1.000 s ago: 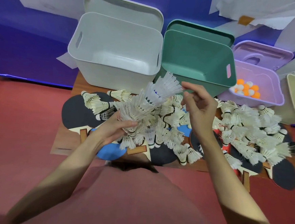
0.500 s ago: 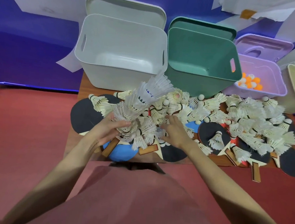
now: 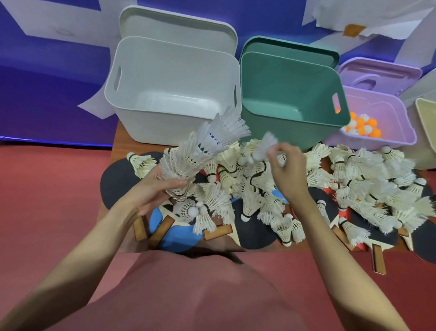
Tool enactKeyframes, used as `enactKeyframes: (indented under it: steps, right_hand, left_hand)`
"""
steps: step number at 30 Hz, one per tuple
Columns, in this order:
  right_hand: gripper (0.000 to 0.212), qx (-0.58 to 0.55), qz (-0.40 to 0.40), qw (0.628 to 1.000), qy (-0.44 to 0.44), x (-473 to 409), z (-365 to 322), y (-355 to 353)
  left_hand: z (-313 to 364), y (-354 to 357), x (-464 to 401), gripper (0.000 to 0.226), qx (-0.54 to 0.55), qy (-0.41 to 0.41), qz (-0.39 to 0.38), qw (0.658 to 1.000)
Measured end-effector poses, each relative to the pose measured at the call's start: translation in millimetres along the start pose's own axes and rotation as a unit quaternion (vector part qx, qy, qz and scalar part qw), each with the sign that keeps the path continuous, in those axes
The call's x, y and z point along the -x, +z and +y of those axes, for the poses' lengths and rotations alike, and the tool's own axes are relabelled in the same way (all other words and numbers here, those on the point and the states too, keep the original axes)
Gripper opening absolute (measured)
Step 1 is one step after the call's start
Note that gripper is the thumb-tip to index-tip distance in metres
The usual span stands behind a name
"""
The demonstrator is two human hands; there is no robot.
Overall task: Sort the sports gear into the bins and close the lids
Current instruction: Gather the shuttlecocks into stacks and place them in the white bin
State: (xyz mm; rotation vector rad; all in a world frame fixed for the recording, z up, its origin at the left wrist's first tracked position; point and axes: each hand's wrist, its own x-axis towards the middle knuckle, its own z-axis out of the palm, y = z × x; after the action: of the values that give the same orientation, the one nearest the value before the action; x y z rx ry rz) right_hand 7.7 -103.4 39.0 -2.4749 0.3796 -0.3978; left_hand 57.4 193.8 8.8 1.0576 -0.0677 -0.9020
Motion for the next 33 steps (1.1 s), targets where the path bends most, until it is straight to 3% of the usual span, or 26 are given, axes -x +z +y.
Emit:
enactKeyframes:
  steps: [3, 5, 7, 9, 12, 16, 19, 23, 29, 33]
  right_hand:
    - [0.007, -0.173, 0.191, 0.966, -0.001, -14, -36, -22]
    - [0.014, -0.255, 0.225, 0.94, -0.012, -23, -59, -33]
    - [0.019, -0.305, 0.185, 0.933, -0.035, -29, -74, -39]
    - [0.018, -0.312, 0.094, 0.944, -0.056, -31, -83, -37]
    - [0.009, -0.295, -0.019, 0.954, -0.058, -37, -88, -25]
    - [0.019, -0.381, -0.056, 0.923, -0.012, -64, -97, -24]
    - [0.042, -0.388, -0.092, 0.917, 0.027, -101, -104, -26]
    - [0.062, -0.323, -0.188, 0.926, 0.057, -154, -100, -12]
    - [0.045, -0.178, -0.256, 0.942, 0.128, -201, -89, 34]
    - [0.041, -0.119, -0.286, 0.942, 0.125, -209, -83, 60]
  left_hand:
    - [6, 3, -3, 0.062, 0.003, 0.005, 0.013, 1.0]
    - [10, 4, -6, 0.07, 0.001, 0.011, 0.01, 1.0]
    - [13, 2, -9, 0.085, -0.003, 0.006, 0.022, 1.0]
    - [17, 1, -10, 0.091, -0.025, 0.005, 0.026, 0.999]
    - [34, -1, -11, 0.085, -0.073, 0.006, 0.026, 0.997]
    - [87, -8, -16, 0.076, -0.161, 0.028, 0.072, 0.984]
    - [145, -6, -29, 0.053, -0.313, 0.084, 0.131, 0.937]
    - [201, -16, -64, 0.052, -0.449, 0.119, 0.108, 0.879]
    - [189, -64, -138, 0.055, -0.574, 0.044, 0.136, 0.806]
    - [177, -92, -167, 0.057, -0.62, -0.026, 0.099, 0.778]
